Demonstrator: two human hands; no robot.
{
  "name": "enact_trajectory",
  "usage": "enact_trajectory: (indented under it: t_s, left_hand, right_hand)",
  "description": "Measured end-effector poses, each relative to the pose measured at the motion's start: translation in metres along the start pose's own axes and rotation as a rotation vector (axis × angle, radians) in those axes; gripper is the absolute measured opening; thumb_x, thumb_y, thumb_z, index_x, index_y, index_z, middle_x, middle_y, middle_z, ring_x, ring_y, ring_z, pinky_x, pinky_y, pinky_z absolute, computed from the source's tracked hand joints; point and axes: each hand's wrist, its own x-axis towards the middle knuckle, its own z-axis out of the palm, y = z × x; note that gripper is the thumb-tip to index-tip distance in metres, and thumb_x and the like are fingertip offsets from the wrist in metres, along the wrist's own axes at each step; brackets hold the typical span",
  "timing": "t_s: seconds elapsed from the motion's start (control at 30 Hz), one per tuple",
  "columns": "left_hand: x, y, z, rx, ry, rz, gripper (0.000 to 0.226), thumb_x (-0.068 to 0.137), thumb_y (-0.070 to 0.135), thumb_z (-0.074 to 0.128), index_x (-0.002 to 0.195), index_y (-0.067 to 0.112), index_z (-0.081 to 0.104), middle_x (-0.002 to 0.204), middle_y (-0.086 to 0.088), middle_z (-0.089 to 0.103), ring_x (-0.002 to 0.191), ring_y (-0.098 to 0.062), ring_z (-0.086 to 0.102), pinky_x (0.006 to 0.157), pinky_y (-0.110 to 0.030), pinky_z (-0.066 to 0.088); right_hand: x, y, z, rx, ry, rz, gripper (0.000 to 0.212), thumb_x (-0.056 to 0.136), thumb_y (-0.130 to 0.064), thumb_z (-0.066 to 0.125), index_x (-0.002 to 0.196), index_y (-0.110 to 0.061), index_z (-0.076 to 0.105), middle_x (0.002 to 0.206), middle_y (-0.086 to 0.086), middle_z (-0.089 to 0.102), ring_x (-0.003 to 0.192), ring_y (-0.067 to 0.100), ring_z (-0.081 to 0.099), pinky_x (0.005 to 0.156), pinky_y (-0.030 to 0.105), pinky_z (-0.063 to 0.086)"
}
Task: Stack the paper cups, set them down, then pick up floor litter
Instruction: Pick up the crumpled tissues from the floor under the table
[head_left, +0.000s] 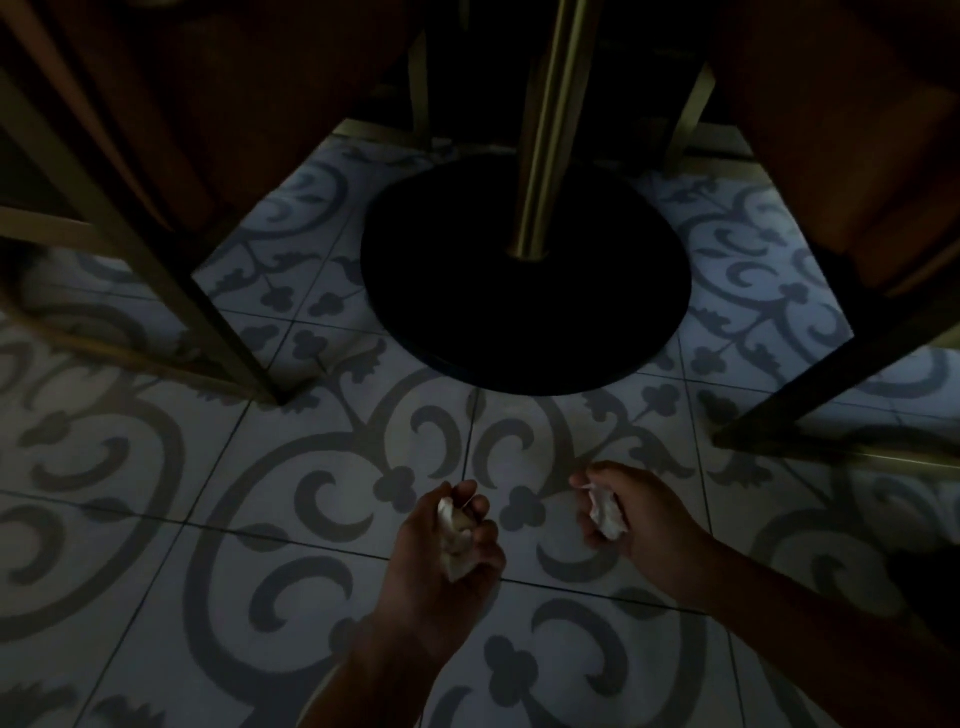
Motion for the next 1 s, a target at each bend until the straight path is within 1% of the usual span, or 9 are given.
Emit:
enact_trajectory:
  t_s: [0.13, 0.3, 0.43, 0.53, 0.63, 0.73, 0.83, 0.93, 1.0]
  left_hand:
    - [-0.017, 0.008, 0.0, -0.034, 0.038, -0.019, 0.027, 0.095, 0.025, 0.045, 0.072, 0.015, 0.057, 0.062, -0.001, 0.055, 0.044, -0.011, 0.048, 0.039, -0.019, 0.039]
    - [-0.08, 0.036, 0.014, -0.029, 0.148, 0.031, 0.035, 0.099, 0.032, 0.046, 0.069, 0.017, 0.057, 0.058, 0.002, 0.053, 0.045, -0.008, 0.049, 0.039, -0.018, 0.041]
    - [-0.15, 0.066, 0.044, -0.081, 0.176, 0.056, 0.038, 0.098, 0.04, 0.047, 0.07, 0.017, 0.056, 0.057, 0.004, 0.052, 0.045, -0.006, 0.05, 0.04, -0.015, 0.042]
    - [-0.202, 0.085, 0.073, -0.083, 0.159, 0.05, 0.046, 0.098, 0.047, 0.044, 0.065, 0.017, 0.053, 0.053, 0.005, 0.047, 0.039, -0.004, 0.045, 0.037, -0.015, 0.039]
    - [-0.25, 0.101, 0.11, -0.084, 0.207, 0.032, 0.055, 0.095, 0.056, 0.039, 0.057, 0.017, 0.048, 0.046, 0.006, 0.042, 0.034, -0.005, 0.039, 0.034, -0.015, 0.035]
    - [-0.293, 0.115, 0.146, -0.043, 0.252, 0.001, 0.051, 0.088, 0.061, 0.049, 0.061, 0.018, 0.047, 0.051, 0.005, 0.044, 0.039, -0.007, 0.04, 0.037, -0.017, 0.035]
    - [-0.326, 0.126, 0.179, 0.02, 0.249, -0.041, 0.042, 0.079, 0.055, 0.063, 0.069, 0.016, 0.051, 0.062, 0.0, 0.049, 0.05, -0.013, 0.046, 0.048, -0.022, 0.039]
    - [-0.345, 0.13, 0.211, -0.026, 0.256, -0.106, 0.039, 0.09, 0.047, 0.056, 0.077, 0.011, 0.056, 0.071, -0.007, 0.056, 0.061, -0.021, 0.05, 0.057, -0.029, 0.039]
    - [-0.35, 0.127, 0.232, -0.037, 0.274, -0.149, 0.031, 0.092, 0.038, 0.055, 0.083, 0.008, 0.058, 0.074, -0.012, 0.06, 0.064, -0.023, 0.053, 0.06, -0.031, 0.042]
  right_hand:
    - [-0.011, -0.001, 0.016, 0.003, 0.018, 0.116, 0.026, 0.091, -0.013, 0.045, 0.072, -0.006, 0.061, 0.052, 0.006, 0.054, 0.046, 0.021, 0.048, 0.049, 0.027, 0.036]
    - [-0.062, -0.027, 0.047, -0.055, -0.006, 0.193, 0.024, 0.092, -0.014, 0.048, 0.073, -0.009, 0.062, 0.063, 0.01, 0.056, 0.056, 0.023, 0.052, 0.053, 0.031, 0.042]
    - [-0.118, -0.072, 0.071, -0.063, -0.077, 0.201, 0.025, 0.093, -0.014, 0.045, 0.076, -0.008, 0.062, 0.064, 0.011, 0.055, 0.056, 0.023, 0.052, 0.053, 0.03, 0.043]
    - [-0.161, -0.108, 0.089, -0.056, -0.099, 0.224, 0.026, 0.093, -0.014, 0.045, 0.073, -0.008, 0.062, 0.063, 0.01, 0.057, 0.056, 0.023, 0.053, 0.054, 0.031, 0.044]
    - [-0.202, -0.147, 0.104, -0.015, -0.133, 0.236, 0.028, 0.092, -0.016, 0.045, 0.07, -0.009, 0.061, 0.058, 0.005, 0.057, 0.052, 0.021, 0.049, 0.054, 0.032, 0.04]
    - [-0.239, -0.188, 0.112, 0.018, -0.186, 0.25, 0.027, 0.092, -0.019, 0.043, 0.073, -0.012, 0.061, 0.062, 0.005, 0.056, 0.05, 0.017, 0.049, 0.053, 0.031, 0.039]
    - [-0.272, -0.225, 0.112, 0.081, -0.182, 0.277, 0.027, 0.092, -0.02, 0.042, 0.073, -0.013, 0.06, 0.065, 0.006, 0.054, 0.051, 0.017, 0.048, 0.051, 0.029, 0.039]
    - [-0.301, -0.257, 0.104, 0.136, -0.114, 0.332, 0.028, 0.092, -0.021, 0.043, 0.072, -0.012, 0.061, 0.066, 0.007, 0.055, 0.055, 0.019, 0.048, 0.056, 0.031, 0.039]
    - [-0.317, -0.274, 0.095, 0.154, -0.065, 0.339, 0.028, 0.092, -0.018, 0.043, 0.072, -0.011, 0.061, 0.065, 0.007, 0.057, 0.054, 0.019, 0.05, 0.052, 0.029, 0.042]
